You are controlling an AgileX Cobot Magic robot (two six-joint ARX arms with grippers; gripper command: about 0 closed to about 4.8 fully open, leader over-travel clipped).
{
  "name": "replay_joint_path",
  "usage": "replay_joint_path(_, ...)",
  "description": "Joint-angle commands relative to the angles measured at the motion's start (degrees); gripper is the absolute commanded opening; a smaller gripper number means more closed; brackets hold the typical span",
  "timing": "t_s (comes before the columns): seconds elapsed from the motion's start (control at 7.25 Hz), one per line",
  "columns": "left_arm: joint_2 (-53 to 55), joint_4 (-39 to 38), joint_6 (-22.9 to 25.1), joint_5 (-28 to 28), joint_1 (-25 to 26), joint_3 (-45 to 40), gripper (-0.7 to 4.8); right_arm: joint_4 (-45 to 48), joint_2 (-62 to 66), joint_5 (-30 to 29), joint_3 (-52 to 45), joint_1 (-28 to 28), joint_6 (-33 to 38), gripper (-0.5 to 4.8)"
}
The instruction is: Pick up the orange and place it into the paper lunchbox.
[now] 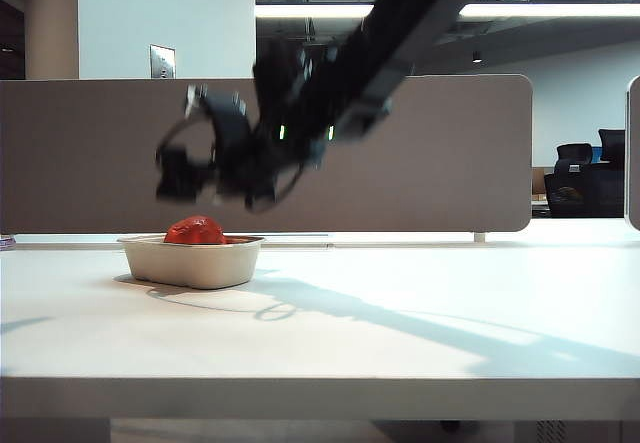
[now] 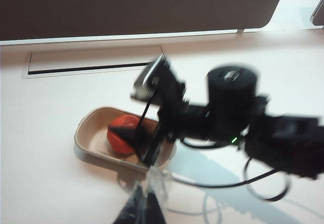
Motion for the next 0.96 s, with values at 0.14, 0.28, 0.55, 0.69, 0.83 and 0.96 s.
replay_joint_path(0.14, -0.3, 1.2, 0.0, 0.2, 0.0, 0.5, -0.06, -18.8, -13.3, 0.0, 0.5, -0.4, 0.0, 2.05)
replay_joint_path(0.28, -0.4, 1.2, 0.0, 0.2, 0.0, 1.1, -0.06, -33.2, -19.3, 0.0, 0.5, -0.6, 0.0, -0.03)
replay_joint_path(0.55, -1.0, 1.2, 0.0, 1.3, 0.0, 1.1, -0.06, -59.0, -28.6, 0.3, 0.5, -0.6, -0.3, -0.03)
replay_joint_path(0.69, -1.1, 1.0, 0.0, 1.3, 0.0, 1.1, -0.06, -68.7, -32.9, 3.8, 0.5, -0.6, -4.8, -0.03)
replay_joint_path(0.83, -1.2, 0.7, 0.0, 1.5, 0.0, 1.1, -0.06, -71.1, -34.2, 3.9, 0.4, -0.6, -5.1, -0.03)
replay_joint_path(0.96, -20.8, 4.5, 0.3, 1.5, -0.1, -18.0, -0.06, -75.8, -74.6, 14.3, -21.9, -0.7, -5.3, -0.03)
